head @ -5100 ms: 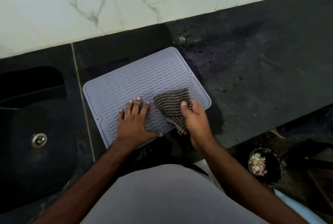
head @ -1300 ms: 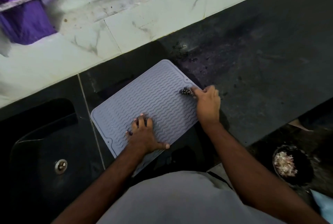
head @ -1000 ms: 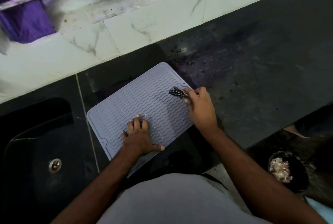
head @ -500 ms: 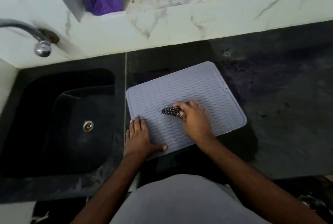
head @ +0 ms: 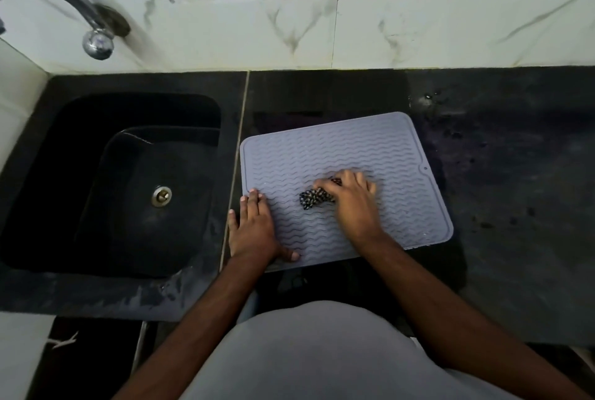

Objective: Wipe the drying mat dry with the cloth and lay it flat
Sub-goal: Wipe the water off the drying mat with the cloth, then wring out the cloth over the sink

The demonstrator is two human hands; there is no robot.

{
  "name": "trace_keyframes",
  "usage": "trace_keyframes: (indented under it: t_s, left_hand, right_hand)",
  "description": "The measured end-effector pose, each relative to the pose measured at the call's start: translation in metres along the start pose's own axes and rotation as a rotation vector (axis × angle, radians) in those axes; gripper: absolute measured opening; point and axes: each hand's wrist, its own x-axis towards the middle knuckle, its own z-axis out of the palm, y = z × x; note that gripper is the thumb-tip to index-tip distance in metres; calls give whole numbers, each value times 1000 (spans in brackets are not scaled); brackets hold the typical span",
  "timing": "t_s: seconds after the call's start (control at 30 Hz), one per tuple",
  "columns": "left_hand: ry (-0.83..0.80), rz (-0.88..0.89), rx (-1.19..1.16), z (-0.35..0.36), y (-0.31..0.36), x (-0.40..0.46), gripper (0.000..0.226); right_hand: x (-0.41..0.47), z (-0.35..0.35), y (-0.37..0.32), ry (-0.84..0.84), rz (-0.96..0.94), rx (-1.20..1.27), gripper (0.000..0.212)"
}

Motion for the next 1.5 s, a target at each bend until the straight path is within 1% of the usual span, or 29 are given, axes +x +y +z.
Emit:
trace_keyframes:
  t_s: [0.17,0.27,0.47,0.57,0.63,0.67,0.7,0.73,0.77,0.83,0.87,0.9,0.97,1.03,1.07,1.13,1.2,1.3,1.4,1.47,1.5]
  left_hand:
    - [-18,-32,23,-2,6,-1,154]
    - [-15,-46,42,-3,10,-2,153]
    - [13,-76,61,1,15,-4,152]
    - [66,-58,103,3,18,-7,145]
    - [120,17,106,8,19,-10,131]
    - [160,83,90,11,18,-12,121]
    - [193,156,28,14,18,-13,111]
    - [209,219,-114,16,17,-16,99]
    - [204,254,-306,15,18,-21,87]
    - [179,252,-699,12,20,-29,64]
    - [145,222,-870,9,22,-31,58]
    - [102,182,-1031,3,20,-33,60]
    - [-1,94,-1310,-12,13,-37,79]
    - [-95,38,-1503,-31,-1,-44,86]
    - [-111,41,-1558,-41,-13,-47,83]
    - [-96,79,-1623,-57,-43,-53,68]
    - [-136,120,-1678,-71,-71,-59,57]
    - [-166,147,-1750,-92,-117,-63,56]
    - [-124,178,-1821,-123,-156,-66,50]
    - [-92,199,-1816,-143,-185,-68,41]
    - [-66,214,-1803,-154,-199,-70,36]
  right_hand:
    - [-6,-18,50,57,48,-32,42]
    - [-10,-27,72,59,91,-51,40]
    - [-15,-42,107,125,238,-92,39]
    - [-15,-54,108,121,310,8,41]
    - [-16,-59,100,128,277,131,41]
    - [-16,-60,93,122,238,227,40]
    - [-17,-59,84,103,210,359,38]
    - [-18,-57,71,64,195,496,36]
    - [-20,-55,56,33,173,596,34]
    - [-24,-51,22,15,101,669,31]
    - [-26,-48,6,9,67,694,30]
    - [-28,-45,-12,2,37,709,31]
    - [-31,-39,-46,-13,-8,732,35]
    - [-33,-36,-78,-49,-38,729,35]
    - [-35,-36,-95,-60,-60,725,35]
    - [-39,-37,-130,-84,-100,744,32]
    - [-37,-40,-161,-76,-142,747,29]
    - [-28,-45,-211,22,-211,678,25]
    - [-13,-52,-255,83,-306,632,33]
    - [-4,-55,-284,107,-333,690,28]
    - [3,-56,-298,95,-309,790,24]
